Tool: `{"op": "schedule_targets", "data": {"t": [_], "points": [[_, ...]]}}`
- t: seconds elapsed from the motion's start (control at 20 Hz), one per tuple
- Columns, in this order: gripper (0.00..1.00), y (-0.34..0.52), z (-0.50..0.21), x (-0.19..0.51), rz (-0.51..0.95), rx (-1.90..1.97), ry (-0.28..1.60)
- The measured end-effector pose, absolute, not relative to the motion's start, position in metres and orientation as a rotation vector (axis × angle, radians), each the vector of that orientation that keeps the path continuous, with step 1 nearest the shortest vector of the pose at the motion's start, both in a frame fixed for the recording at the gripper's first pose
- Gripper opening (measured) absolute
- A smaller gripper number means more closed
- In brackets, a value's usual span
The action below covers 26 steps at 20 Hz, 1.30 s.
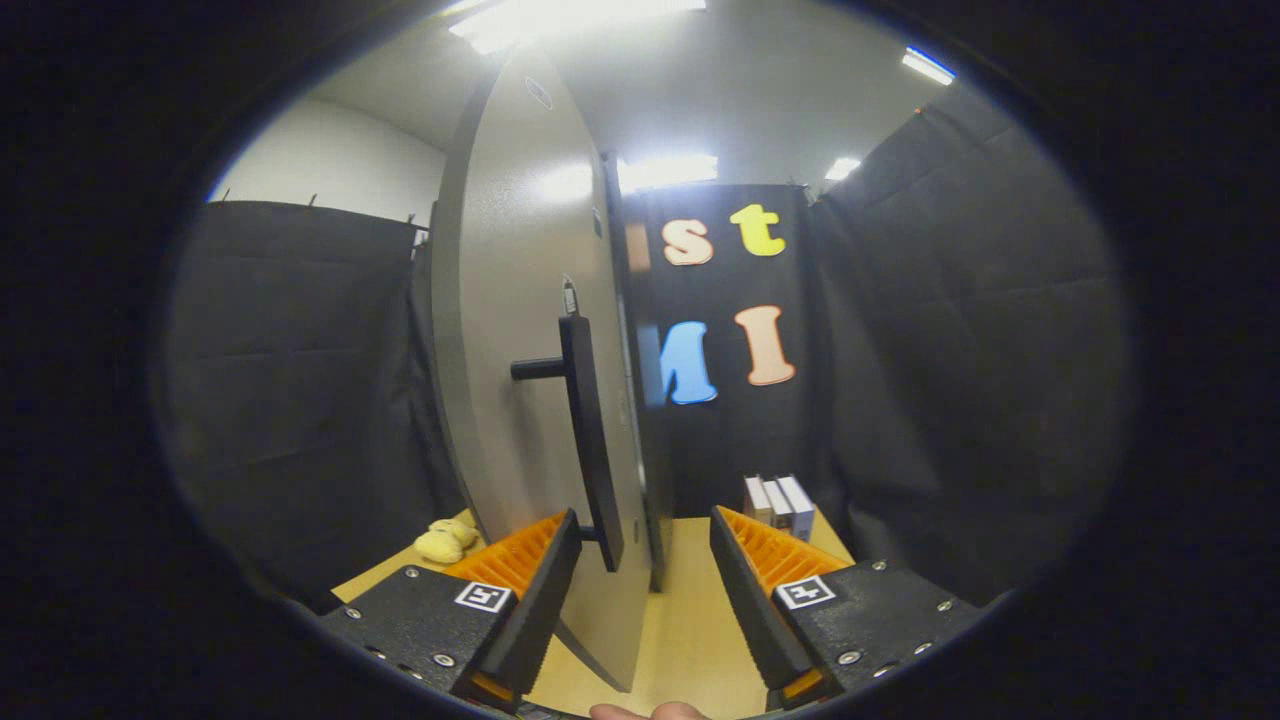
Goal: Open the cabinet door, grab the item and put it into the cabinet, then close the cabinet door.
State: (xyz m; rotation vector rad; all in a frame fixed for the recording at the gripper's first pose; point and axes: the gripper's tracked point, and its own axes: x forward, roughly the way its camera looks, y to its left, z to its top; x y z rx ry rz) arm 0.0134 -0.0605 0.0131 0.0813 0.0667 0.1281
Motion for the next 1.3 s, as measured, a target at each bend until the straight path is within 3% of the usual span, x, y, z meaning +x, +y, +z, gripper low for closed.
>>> {"op": "schedule_targets", "data": {"t": [0.1,0.5,1.0,1.3], "points": [[0.86,-0.055,0.01,0.002,0.058,0.118,0.055],[0.92,-0.005,-0.02,-0.055,-0.147,0.155,-0.074],[0.94,0.157,-0.22,-0.024,-0.064,0.095,0.031],[0.94,0.185,-0.302,0.017,-0.225,0.105,0.114]]}}
